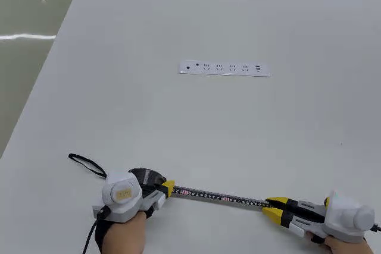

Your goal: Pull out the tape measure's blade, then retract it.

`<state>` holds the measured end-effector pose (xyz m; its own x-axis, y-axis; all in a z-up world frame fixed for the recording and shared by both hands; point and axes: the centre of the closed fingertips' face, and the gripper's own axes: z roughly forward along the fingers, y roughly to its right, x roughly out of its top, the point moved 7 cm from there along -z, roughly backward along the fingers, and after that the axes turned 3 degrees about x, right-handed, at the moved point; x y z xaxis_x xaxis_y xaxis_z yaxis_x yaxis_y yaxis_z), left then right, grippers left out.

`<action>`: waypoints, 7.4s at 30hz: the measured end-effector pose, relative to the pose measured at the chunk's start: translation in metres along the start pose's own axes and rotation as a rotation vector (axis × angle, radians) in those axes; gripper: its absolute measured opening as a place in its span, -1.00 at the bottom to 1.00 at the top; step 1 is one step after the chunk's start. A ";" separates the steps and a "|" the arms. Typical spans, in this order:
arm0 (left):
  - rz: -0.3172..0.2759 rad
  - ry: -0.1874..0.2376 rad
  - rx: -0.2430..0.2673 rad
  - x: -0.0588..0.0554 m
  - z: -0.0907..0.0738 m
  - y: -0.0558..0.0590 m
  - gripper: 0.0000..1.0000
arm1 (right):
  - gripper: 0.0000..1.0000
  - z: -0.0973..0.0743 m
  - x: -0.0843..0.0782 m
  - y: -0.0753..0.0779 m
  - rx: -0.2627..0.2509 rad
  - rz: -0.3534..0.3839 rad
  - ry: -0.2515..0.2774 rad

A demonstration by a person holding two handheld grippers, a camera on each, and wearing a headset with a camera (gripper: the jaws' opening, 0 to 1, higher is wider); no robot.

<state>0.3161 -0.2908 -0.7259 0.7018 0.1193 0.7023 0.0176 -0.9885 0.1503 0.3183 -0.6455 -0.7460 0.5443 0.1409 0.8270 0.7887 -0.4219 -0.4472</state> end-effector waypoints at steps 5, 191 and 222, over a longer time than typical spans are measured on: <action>0.001 0.000 0.001 0.000 0.000 0.000 0.45 | -0.75 -0.001 0.000 -0.004 -0.027 -0.097 0.006; 0.000 -0.034 0.013 -0.001 0.000 0.000 0.43 | -0.75 0.132 0.029 -0.044 0.111 -0.222 -0.046; -0.001 -0.034 0.009 -0.002 0.000 0.000 0.43 | -0.75 0.158 0.033 -0.055 0.136 -0.235 -0.054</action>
<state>0.3146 -0.2906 -0.7267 0.7254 0.1170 0.6783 0.0246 -0.9892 0.1443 0.3378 -0.4757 -0.7477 0.3536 0.2700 0.8956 0.9242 -0.2487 -0.2900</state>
